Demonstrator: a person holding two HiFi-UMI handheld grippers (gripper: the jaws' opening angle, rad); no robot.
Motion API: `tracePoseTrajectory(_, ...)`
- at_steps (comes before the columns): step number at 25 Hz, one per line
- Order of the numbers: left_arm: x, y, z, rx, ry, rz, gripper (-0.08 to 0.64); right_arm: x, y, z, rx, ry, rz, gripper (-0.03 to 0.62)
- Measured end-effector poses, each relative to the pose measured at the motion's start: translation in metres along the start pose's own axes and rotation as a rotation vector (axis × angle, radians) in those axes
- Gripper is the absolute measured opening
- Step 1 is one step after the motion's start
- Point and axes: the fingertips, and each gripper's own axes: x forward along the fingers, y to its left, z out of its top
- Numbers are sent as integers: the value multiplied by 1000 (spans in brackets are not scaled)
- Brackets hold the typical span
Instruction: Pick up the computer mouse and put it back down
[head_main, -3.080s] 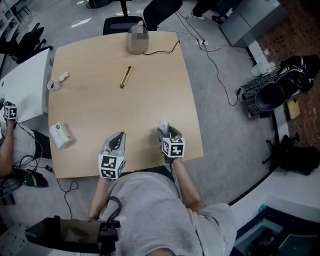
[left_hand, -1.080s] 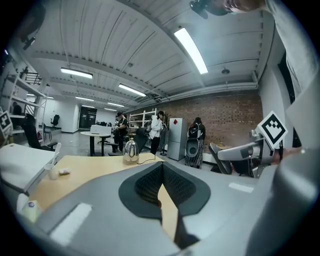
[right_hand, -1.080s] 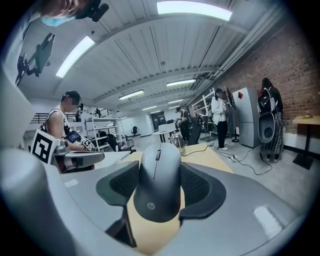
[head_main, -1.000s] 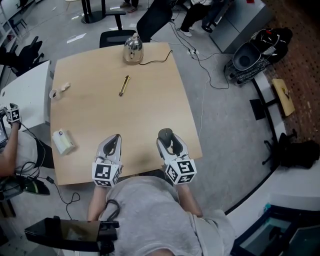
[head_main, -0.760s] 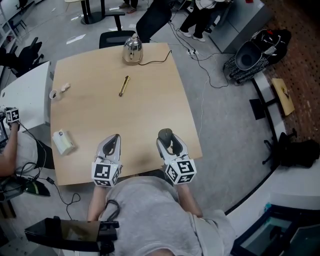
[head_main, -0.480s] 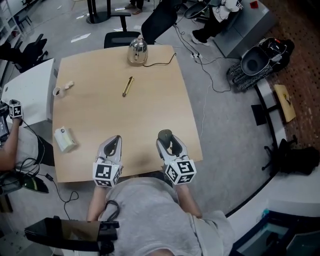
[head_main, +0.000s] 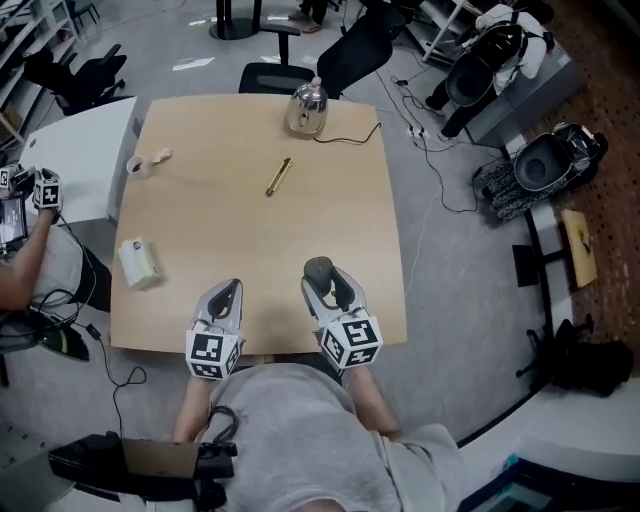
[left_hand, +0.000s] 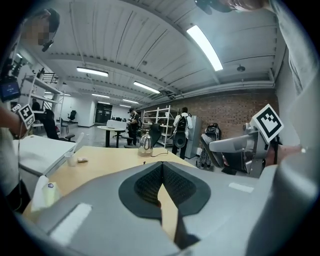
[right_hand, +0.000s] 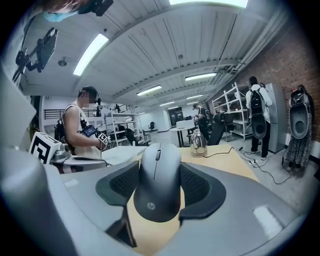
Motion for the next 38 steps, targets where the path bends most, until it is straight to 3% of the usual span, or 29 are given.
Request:
tracePoseTrajectory(15, -11, 41, -29, -76, 63, 190, 20, 91, 1, -9, -58, 112, 163, 264)
tracePoseTrajectory(23, -17, 54, -44, -109, 104, 254, 20, 139, 6, -17, -103, 162, 231, 264)
tracePoseTrajectory(38, -34, 77, -63, -158, 147, 368, 20, 227, 6, -56, -148, 283, 285, 264)
